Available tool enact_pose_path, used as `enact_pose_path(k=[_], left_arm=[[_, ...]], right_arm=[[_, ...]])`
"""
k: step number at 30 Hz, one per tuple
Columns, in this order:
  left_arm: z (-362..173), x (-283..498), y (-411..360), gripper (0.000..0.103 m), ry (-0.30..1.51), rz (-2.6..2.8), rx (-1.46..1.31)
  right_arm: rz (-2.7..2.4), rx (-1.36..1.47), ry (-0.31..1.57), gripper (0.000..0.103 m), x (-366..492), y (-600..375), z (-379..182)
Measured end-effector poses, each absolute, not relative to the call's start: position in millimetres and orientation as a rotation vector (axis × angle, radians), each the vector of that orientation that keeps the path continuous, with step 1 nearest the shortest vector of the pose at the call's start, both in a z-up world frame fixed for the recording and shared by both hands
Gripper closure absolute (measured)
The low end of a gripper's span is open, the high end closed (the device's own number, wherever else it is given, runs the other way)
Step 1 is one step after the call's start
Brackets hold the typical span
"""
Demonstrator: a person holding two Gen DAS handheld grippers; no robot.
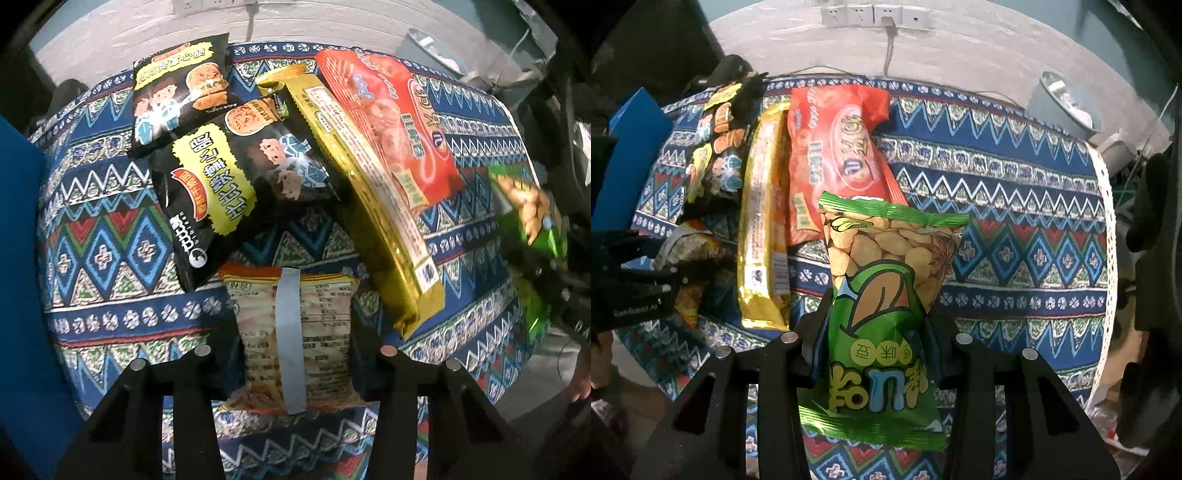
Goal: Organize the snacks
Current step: 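Grasp the green peanut bag with the right tool while the left tool grasps the beige cracker bag, then lift the green peanut bag and beige cracker bag and carry both over the box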
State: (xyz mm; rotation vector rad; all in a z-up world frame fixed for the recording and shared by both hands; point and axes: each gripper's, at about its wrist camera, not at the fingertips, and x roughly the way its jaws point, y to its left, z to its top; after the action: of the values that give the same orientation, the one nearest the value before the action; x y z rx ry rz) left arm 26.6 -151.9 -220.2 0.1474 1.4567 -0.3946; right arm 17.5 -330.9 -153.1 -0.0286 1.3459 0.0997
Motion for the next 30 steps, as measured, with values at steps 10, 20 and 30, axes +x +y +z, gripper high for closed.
enact_pose_path(k=[10, 20, 30], left_arm=[[-191.2, 5.9, -126.9, 0.057, 1.403, -0.433, 0.186], [-141.6, -4.5, -95.4, 0.057, 1.270, -0.425, 0.266], [-94.9, 4.1, -68.5, 0.057, 1.119, -0.369, 0.327]], right_arm=[[0.105, -0.048, 1.295, 0.063, 19.7, -315.2, -131.1], [0.123, -0.080, 1.245, 0.063, 22.5, -293.9, -108.5], [0.157, -0.101, 1.194, 0.063, 24.2, -267.3, -82.2]])
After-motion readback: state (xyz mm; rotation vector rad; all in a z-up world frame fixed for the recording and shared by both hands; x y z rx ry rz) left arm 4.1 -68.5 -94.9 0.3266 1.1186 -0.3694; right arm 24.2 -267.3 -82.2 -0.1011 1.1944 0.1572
